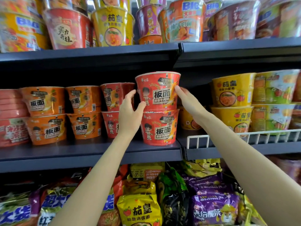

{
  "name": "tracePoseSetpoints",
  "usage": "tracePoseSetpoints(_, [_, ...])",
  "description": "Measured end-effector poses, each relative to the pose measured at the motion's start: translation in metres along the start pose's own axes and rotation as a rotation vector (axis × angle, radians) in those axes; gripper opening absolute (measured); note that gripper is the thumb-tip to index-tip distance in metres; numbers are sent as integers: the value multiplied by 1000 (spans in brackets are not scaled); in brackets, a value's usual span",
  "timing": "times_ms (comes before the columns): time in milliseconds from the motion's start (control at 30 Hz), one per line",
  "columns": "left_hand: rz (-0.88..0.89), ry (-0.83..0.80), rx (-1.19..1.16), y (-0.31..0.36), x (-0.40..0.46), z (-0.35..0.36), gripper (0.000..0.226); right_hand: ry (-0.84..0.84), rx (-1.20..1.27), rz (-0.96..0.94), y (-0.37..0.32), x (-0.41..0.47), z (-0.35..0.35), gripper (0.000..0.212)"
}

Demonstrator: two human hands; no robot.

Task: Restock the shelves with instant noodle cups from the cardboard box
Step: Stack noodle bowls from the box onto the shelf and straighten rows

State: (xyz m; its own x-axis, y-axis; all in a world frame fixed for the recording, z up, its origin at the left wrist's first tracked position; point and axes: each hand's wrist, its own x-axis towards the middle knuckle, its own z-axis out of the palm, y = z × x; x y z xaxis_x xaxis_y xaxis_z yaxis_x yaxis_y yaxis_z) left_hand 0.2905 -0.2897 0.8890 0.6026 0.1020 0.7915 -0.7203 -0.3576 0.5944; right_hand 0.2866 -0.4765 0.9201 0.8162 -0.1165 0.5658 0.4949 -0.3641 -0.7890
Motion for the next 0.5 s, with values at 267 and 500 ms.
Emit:
tracePoseSetpoints(267, [-41, -88, 3, 3, 6, 11, 73, -14, -76, -142, -1, -13, -2, 58])
tracePoseSetpoints(500, [-30, -42, -6, -5, 5, 8, 69, -93, -64, -112, 3, -11, -7, 63])
